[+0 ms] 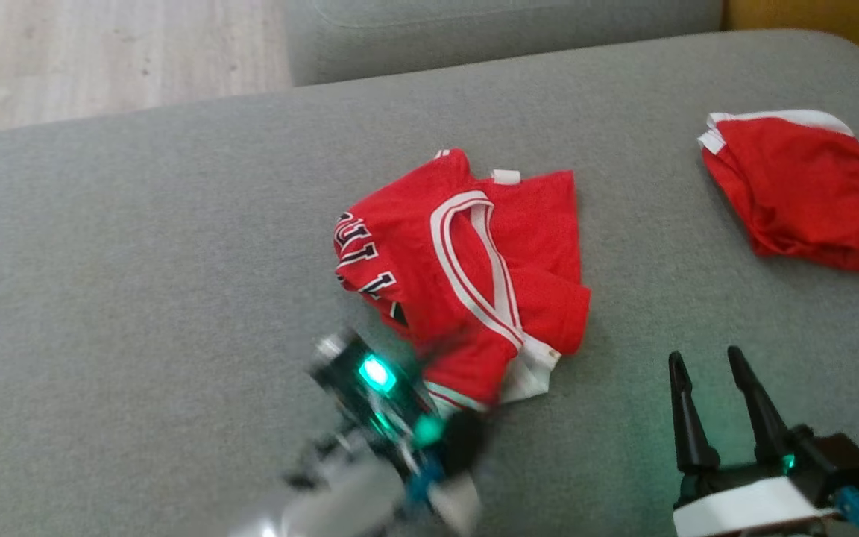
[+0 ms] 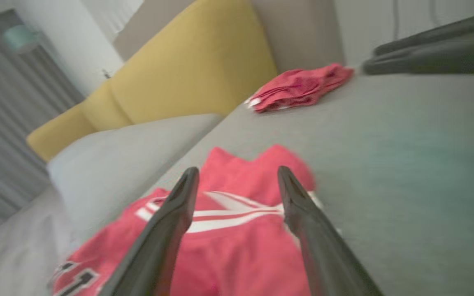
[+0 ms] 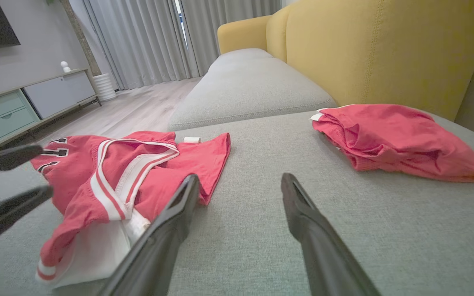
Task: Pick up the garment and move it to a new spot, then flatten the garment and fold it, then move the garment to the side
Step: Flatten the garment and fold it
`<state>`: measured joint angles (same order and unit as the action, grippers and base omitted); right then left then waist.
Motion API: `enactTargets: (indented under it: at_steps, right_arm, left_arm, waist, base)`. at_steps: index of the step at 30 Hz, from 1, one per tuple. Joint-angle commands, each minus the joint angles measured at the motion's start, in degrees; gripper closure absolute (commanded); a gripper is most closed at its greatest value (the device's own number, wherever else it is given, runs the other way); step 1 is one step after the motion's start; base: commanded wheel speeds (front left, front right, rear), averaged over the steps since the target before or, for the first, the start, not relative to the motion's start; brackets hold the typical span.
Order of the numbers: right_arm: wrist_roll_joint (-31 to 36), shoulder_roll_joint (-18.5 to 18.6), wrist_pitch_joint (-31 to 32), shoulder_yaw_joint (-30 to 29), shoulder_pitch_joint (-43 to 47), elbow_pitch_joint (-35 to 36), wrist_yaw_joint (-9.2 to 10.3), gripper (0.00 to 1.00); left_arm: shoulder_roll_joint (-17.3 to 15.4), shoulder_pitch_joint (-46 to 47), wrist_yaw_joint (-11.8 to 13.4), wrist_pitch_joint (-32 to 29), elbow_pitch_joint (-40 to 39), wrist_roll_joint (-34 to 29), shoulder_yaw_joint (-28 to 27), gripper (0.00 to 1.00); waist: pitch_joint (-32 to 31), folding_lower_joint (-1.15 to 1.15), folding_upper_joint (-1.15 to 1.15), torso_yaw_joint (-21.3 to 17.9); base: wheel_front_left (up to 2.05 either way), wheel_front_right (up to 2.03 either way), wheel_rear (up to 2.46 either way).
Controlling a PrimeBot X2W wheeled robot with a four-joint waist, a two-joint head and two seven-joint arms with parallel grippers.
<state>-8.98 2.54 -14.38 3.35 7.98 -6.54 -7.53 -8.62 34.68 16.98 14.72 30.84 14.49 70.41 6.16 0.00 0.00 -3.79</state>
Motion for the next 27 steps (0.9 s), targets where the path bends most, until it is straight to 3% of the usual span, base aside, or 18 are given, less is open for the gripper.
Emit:
enactTargets:
  at_steps: [1, 5, 9, 15, 20, 27]
  right_arm:
    - [0.39, 0.33, -0.62, 1.45, -0.41, 1.60, 0.04, 0.00]
    - [0.41, 0.33, -0.62, 2.22, -0.42, 1.20, 0.04, 0.00]
    - [0.41, 0.33, -0.62, 2.70, -0.74, 0.93, 0.04, 0.00]
    - [0.74, 0.33, -0.62, 2.99, -1.13, 0.64, 0.04, 0.00]
    - [1.12, 0.33, -0.62, 2.35, -1.39, 0.80, 0.04, 0.00]
    - [0.97, 0.33, -0.62, 1.19, -1.66, 1.40, 0.04, 0.00]
  left_arm:
    - [-0.20, -0.41, -2.34, 0.27, -4.45, 0.13, -0.20, 0.00]
    - [0.66, -3.96, -9.50, 0.25, -7.85, 1.46, 1.68, 0.00]
    - [2.32, -5.73, -12.26, -0.25, -4.78, 4.69, 1.56, 0.00]
    - [4.80, -6.43, -15.85, -0.37, 6.24, 9.81, 0.44, 0.00]
    - [5.56, -5.65, -15.33, 0.12, 13.06, 11.05, -1.01, 0.00]
    - [4.86, -4.09, -8.21, 0.26, 8.84, 7.66, -9.33, 0.00]
  waist:
    - [-0.78, 0.00, 0.00, 0.73]
    - [-1.54, 0.00, 0.00, 1.02]
    - [-1.79, 0.00, 0.00, 0.87]
    - [-1.68, 0.00, 0.00, -0.36]
    - [-1.09, 0.00, 0.00, -1.23]
    - [-0.14, 0.00, 0.00, -0.71]
  base:
    - [0.00, 0.00, 0.00]
    - [0.00, 0.00, 0.00]
    - [0.00, 0.00, 0.00]
    - [0.00, 0.00, 0.00]
    - [0.00, 0.00, 0.00]
    - [0.00, 0.00, 0.00]
